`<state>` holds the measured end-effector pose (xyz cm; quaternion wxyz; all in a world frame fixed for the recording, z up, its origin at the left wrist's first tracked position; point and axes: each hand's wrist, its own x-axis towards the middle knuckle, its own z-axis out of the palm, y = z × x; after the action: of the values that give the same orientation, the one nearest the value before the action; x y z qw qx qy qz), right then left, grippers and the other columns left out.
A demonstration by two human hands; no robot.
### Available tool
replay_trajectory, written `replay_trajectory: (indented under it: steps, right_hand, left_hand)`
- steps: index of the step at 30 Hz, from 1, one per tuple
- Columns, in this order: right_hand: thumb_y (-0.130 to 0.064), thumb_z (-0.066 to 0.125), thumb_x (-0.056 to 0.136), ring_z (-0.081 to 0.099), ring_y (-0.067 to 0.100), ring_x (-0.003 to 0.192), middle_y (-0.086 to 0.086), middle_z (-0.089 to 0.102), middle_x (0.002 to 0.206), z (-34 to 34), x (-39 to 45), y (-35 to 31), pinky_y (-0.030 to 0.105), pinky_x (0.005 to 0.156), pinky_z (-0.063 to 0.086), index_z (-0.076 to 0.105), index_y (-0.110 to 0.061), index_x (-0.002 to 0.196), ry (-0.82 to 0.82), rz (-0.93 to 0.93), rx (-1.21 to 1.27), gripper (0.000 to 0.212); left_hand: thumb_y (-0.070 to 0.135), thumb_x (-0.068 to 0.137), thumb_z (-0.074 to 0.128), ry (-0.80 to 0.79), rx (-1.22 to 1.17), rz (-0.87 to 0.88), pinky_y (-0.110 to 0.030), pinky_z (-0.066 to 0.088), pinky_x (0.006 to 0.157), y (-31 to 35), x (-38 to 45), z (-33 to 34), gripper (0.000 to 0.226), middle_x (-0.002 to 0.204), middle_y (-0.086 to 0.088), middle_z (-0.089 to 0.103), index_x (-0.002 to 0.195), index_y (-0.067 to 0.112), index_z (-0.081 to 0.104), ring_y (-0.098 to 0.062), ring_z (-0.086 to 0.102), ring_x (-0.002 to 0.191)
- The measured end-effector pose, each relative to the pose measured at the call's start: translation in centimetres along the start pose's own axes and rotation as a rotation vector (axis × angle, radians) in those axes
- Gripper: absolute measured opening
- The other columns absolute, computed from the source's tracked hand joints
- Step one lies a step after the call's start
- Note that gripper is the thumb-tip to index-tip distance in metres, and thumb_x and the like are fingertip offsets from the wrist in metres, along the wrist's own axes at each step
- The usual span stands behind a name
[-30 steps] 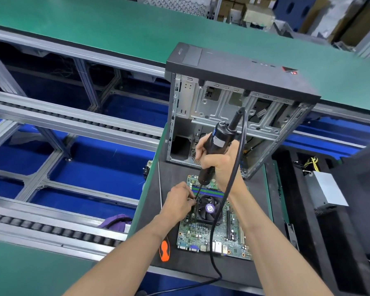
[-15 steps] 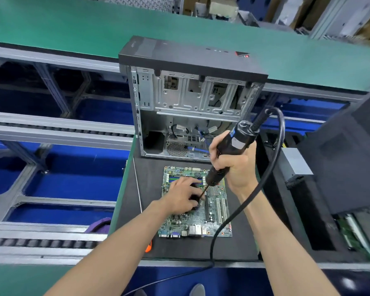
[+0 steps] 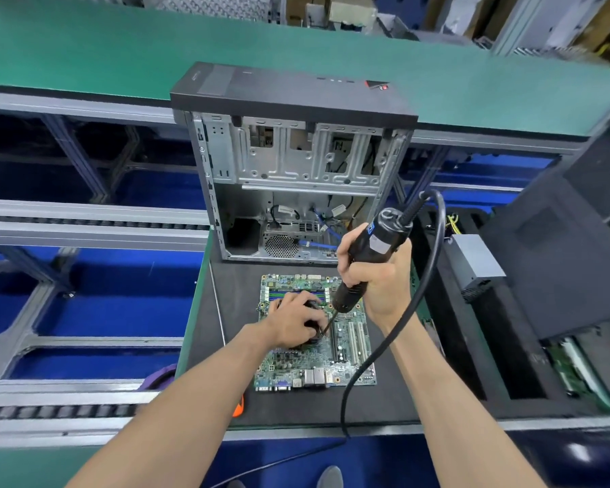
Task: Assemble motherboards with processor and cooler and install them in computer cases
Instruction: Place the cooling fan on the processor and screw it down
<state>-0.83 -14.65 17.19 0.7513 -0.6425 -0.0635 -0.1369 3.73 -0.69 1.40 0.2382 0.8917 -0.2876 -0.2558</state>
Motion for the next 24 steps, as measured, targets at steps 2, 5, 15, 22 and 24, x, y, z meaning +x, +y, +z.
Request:
replay_trajectory:
  steps: [2, 5, 15, 22, 24]
  right_hand:
    - [0.013, 0.051, 0.043, 0.048, 0.022, 0.052, 0.013, 0.055, 0.062, 0.0, 0.0, 0.2, 0.024, 0.052, 0.04, 0.055, 0.015, 0.072, 0.011, -0.004, -0.022, 0.03]
    - [0.013, 0.051, 0.043, 0.048, 0.021, 0.052, 0.011, 0.056, 0.062, 0.0, -0.1, 0.4, 0.023, 0.051, 0.039, 0.055, 0.014, 0.072, 0.003, -0.001, -0.043, 0.03]
    - [0.015, 0.056, 0.056, 0.053, 0.02, 0.055, 0.013, 0.058, 0.06, 0.9, 0.1, 1.4, 0.028, 0.05, 0.041, 0.065, -0.009, 0.067, 0.049, 0.01, -0.132, 0.028]
    - [0.013, 0.054, 0.046, 0.053, 0.02, 0.058, 0.01, 0.059, 0.063, -0.7, 0.8, 1.3, 0.027, 0.055, 0.043, 0.06, 0.002, 0.072, -0.183, 0.007, -0.077, 0.029]
    - [0.01, 0.054, 0.045, 0.05, 0.021, 0.057, 0.009, 0.057, 0.063, -1.4, 0.9, 1.2, 0.025, 0.057, 0.042, 0.06, 0.002, 0.074, -0.349, 0.052, -0.027, 0.031]
  left_hand:
    - [0.018, 0.091, 0.06, 0.004, -0.003, 0.002, -0.045, 0.006, 0.11, -0.1, 0.0, 0.0, 0.036, 0.146, 0.015, 0.036, 0.071, 0.048, 0.053, -0.018, 0.021, 0.135]
    - [0.018, 0.091, 0.059, 0.003, 0.005, -0.001, -0.046, 0.006, 0.11, 0.0, 0.0, -0.1, 0.042, 0.146, 0.015, 0.035, 0.067, 0.051, 0.05, -0.017, 0.021, 0.134]
    - [0.016, 0.086, 0.056, 0.023, -0.004, 0.01, -0.035, 0.005, 0.094, 0.0, 0.0, 0.3, 0.048, 0.119, 0.024, 0.031, 0.066, 0.061, 0.052, -0.015, 0.022, 0.127]
    - [0.019, 0.088, 0.055, 0.007, -0.013, 0.022, -0.033, 0.004, 0.094, -0.4, 0.2, 0.2, 0.048, 0.127, 0.022, 0.032, 0.069, 0.063, 0.05, -0.013, 0.021, 0.123]
    - [0.02, 0.089, 0.054, 0.0, -0.007, 0.023, -0.034, 0.005, 0.096, -0.5, 0.3, 0.2, 0.041, 0.133, 0.019, 0.034, 0.074, 0.058, 0.052, -0.013, 0.021, 0.123]
